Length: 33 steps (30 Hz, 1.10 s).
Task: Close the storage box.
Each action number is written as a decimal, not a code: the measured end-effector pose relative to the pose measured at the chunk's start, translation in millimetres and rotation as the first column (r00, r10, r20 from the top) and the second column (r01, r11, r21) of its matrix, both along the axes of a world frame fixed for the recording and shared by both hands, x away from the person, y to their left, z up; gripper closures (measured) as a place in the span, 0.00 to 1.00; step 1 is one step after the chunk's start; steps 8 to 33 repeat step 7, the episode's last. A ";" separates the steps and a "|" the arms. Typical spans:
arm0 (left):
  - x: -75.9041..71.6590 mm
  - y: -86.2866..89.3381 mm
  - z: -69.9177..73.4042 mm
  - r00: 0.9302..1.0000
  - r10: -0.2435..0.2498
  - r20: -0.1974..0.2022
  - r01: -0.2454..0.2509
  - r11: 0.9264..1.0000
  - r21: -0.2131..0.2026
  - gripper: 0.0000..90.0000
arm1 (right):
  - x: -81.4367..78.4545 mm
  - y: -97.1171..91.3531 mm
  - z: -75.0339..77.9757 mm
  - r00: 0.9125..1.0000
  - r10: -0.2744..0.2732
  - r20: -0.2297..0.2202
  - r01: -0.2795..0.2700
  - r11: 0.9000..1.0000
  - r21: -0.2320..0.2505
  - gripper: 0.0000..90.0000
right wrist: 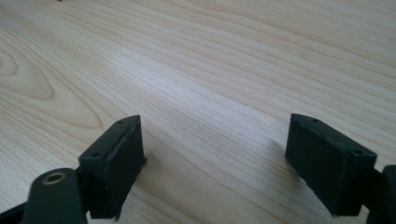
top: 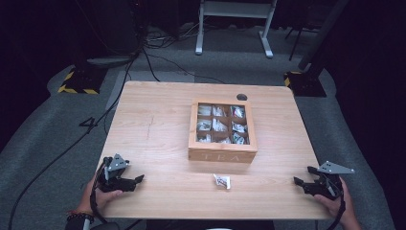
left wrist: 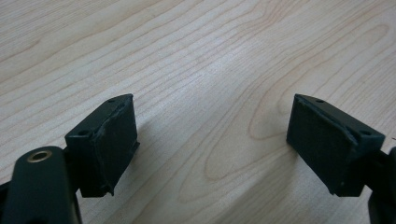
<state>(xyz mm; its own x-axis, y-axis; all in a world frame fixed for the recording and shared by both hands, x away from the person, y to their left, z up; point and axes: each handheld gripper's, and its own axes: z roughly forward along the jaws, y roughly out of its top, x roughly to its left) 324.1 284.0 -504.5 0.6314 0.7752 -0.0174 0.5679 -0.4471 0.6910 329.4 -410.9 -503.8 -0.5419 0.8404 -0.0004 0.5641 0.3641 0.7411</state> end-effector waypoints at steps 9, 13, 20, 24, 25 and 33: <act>0.2 0.1 0.0 1.000 0.005 -0.002 -0.005 1.000 -0.002 0.18 | 0.1 -0.3 0.0 1.000 0.003 -0.002 -0.003 1.000 0.002 0.22; 0.2 0.1 0.0 1.000 0.005 -0.002 -0.005 1.000 -0.002 0.18 | 0.1 -0.3 0.0 1.000 0.003 -0.002 -0.003 1.000 0.002 0.22; 0.2 0.1 0.0 1.000 0.005 -0.002 -0.005 1.000 -0.002 0.18 | 0.1 -0.3 0.0 1.000 0.003 -0.002 -0.003 1.000 0.002 0.22; 0.2 0.1 0.0 1.000 0.005 -0.002 -0.005 1.000 -0.002 0.18 | 0.1 -0.3 0.0 1.000 0.003 -0.002 -0.003 1.000 0.002 0.22; 0.2 0.1 0.0 1.000 0.005 -0.002 -0.005 1.000 -0.002 0.18 | 0.1 -0.3 0.0 1.000 0.003 -0.002 -0.003 1.000 0.002 0.22; 0.2 0.1 0.0 1.000 0.005 -0.002 -0.005 1.000 -0.002 0.18 | 0.1 -0.3 0.0 1.000 0.003 -0.002 -0.003 1.000 0.002 0.22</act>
